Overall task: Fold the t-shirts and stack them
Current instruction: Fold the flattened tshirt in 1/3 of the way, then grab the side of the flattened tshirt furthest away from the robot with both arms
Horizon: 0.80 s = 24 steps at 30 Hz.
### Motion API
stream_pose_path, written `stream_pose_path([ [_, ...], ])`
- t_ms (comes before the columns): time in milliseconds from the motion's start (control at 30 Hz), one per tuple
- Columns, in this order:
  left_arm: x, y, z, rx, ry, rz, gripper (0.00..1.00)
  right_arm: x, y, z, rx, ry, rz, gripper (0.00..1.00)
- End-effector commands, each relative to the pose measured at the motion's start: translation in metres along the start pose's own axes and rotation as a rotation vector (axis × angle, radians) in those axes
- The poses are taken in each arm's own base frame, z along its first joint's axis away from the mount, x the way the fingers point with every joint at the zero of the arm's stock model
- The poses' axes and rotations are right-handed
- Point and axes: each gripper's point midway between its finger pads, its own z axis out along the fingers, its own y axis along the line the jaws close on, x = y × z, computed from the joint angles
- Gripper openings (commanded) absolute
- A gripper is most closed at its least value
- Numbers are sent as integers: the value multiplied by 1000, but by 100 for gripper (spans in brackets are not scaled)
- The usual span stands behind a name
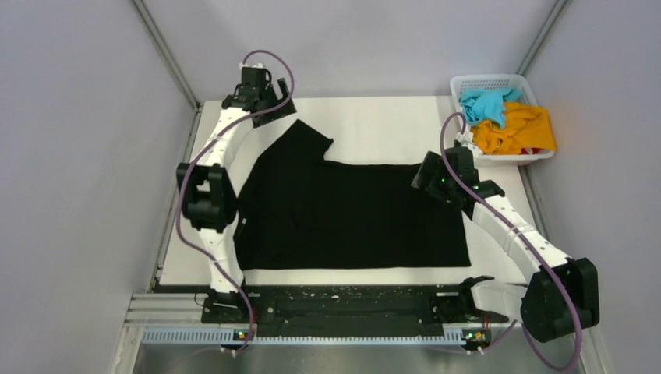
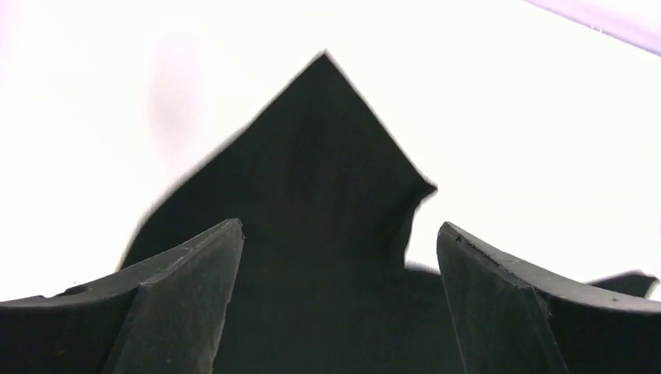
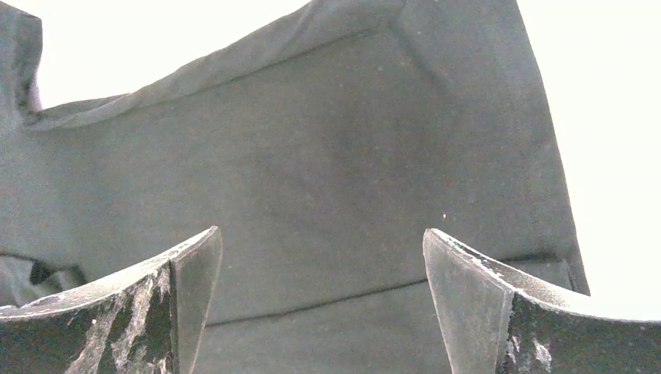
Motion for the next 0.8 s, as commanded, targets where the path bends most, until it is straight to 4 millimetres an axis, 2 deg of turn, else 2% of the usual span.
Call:
stream_pose_path([
  [0, -20, -4, 57, 7, 22, 243, 99, -23, 7, 13, -5, -50, 14, 99],
  [100, -38, -10, 96, 22, -18, 313, 99, -18, 9, 23, -18, -16, 37, 99],
  [233, -54, -26, 132, 100, -131, 275, 99, -14, 7, 31, -22, 16, 35, 99],
  [467, -39, -20, 185, 101, -157, 105, 99, -11, -1, 33, -11, 28, 30, 99],
  [600, -29, -22, 197, 127, -140, 26, 99, -5, -10, 36, 12, 32, 28, 98],
  [767, -27, -32, 205, 181, -136, -77, 99, 1, -13, 38, 9, 40, 44, 98],
])
